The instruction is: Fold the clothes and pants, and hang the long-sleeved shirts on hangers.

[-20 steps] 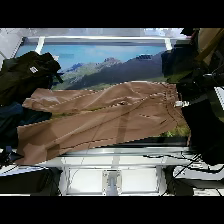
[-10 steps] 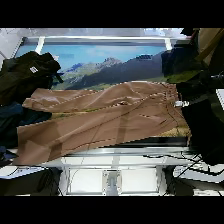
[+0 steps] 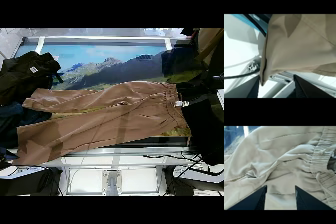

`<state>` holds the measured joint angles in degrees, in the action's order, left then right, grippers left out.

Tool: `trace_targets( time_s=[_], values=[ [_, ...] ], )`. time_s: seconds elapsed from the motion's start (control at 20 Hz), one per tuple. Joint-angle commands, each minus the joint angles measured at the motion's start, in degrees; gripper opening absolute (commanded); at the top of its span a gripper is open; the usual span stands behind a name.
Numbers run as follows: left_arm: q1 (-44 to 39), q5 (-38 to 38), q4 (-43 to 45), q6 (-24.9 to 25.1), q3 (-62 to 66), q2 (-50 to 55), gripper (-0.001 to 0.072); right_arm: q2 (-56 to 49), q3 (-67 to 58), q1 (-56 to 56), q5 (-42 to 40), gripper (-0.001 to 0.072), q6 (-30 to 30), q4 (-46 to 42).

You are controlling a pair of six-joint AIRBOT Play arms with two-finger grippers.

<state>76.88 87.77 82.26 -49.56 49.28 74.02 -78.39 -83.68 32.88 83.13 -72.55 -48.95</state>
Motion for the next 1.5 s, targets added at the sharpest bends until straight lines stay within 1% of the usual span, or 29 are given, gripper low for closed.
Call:
trace_targets(
  time_s=[0.0,0.1,0.15,0.2,0.25,0.3,0.35,0.4,0.45,0.6,0.65,0.75,0.8,0.85,0.95,1.05,1.15,1.2,1.25,1.3,1.4,1.45],
  values=[
    [0.0,-3.4,-0.1,-0.2,-3.3,-0.1,0.0483,0.0,0.0,0.0,0.1,0.0388,0.0,0.1],
    [-0.4,-5.4,-1.2,-0.2,-5.3,-0.1,0.0477,0.0,0.0,0.0,0.2,0.0388,0.0,0.1],
    [-0.7,-6.0,-1.9,-0.2,-5.3,-0.1,0.0416,0.0,0.0,0.0,0.3,0.0388,0.0,0.1],
    [-0.9,-6.4,-3.2,-0.1,-5.1,-0.3,0.0226,0.0,0.0,0.0,0.3,0.0388,0.0,0.1],
    [-1.1,-6.4,-4.2,-0.1,-4.9,-0.5,0.0089,0.0,0.0,0.0,0.3,0.0388,0.0,0.1],
    [-1.2,-6.3,-4.3,-0.1,-4.5,-0.8,0.0059,0.0,0.0,0.0,0.3,0.0387,0.0,0.1],
    [-1.2,-5.9,-4.2,-0.1,-4.2,-1.1,0.0058,0.0,0.0,0.0,0.4,0.0387,0.0,0.1],
    [-1.2,-5.6,-3.8,0.0,-3.9,-1.2,0.0024,0.0,0.0,0.0,0.5,0.0387,0.0,0.0],
    [-1.2,-5.6,-3.4,0.0,-3.8,-1.5,0.0012,0.0,0.0,0.0,0.4,0.0388,0.0,0.0],
    [-1.6,-5.7,-4.0,0.0,-3.7,-1.6,0.0012,0.0,0.0,0.0,0.4,0.0387,0.0,-2.6],
    [-1.6,-5.7,-5.1,0.0,-3.7,-1.6,0.0013,0.0,0.0,0.0,0.5,0.0387,0.0,-5.5],
    [-1.6,-5.7,-6.5,0.1,-3.7,-1.6,0.0012,0.0,0.2,0.9,3.3,0.0388,0.0,-14.0],
    [-1.6,-5.7,-6.5,0.0,-3.7,-1.6,0.0012,0.1,0.9,1.9,5.2,0.0388,0.1,-15.7],
    [-1.6,-5.7,-6.5,0.0,-3.7,-1.6,0.0012,0.1,2.3,3.3,5.8,0.0389,0.5,-15.2],
    [-1.6,-5.7,-9.0,-0.7,-3.7,-1.8,0.0012,0.1,6.4,6.5,4.4,0.0389,0.6,-12.6],
    [-1.6,-6.3,-15.7,-0.5,-3.7,-3.2,0.0012,0.1,12.4,10.1,2.7,0.0389,1.9,-8.1],
    [-1.6,-7.1,-21.7,0.8,-3.7,-4.9,0.0011,0.1,20.7,13.2,1.5,0.039,5.6,-5.0],
    [-1.6,-7.0,-23.3,0.9,-3.7,-5.4,0.0012,0.1,25.6,14.7,0.6,0.0392,8.9,-2.9],
    [-1.6,-6.9,-24.3,0.7,-3.7,-5.9,0.0011,0.1,30.3,16.0,-1.0,0.0423,11.7,-0.3],
    [-1.6,-6.8,-24.3,0.4,-3.7,-6.3,0.0011,0.1,34.8,17.4,-2.7,0.0491,14.1,2.5],
    [-2.5,-6.5,-24.0,0.2,-3.7,-7.0,0.0011,0.1,40.6,19.7,-5.3,0.0493,17.9,5.6],
    [-3.3,-6.6,-24.0,0.3,-3.7,-7.4,0.0011,0.1,42.0,20.6,-5.7,0.0493,18.5,5.4]
  ],
)
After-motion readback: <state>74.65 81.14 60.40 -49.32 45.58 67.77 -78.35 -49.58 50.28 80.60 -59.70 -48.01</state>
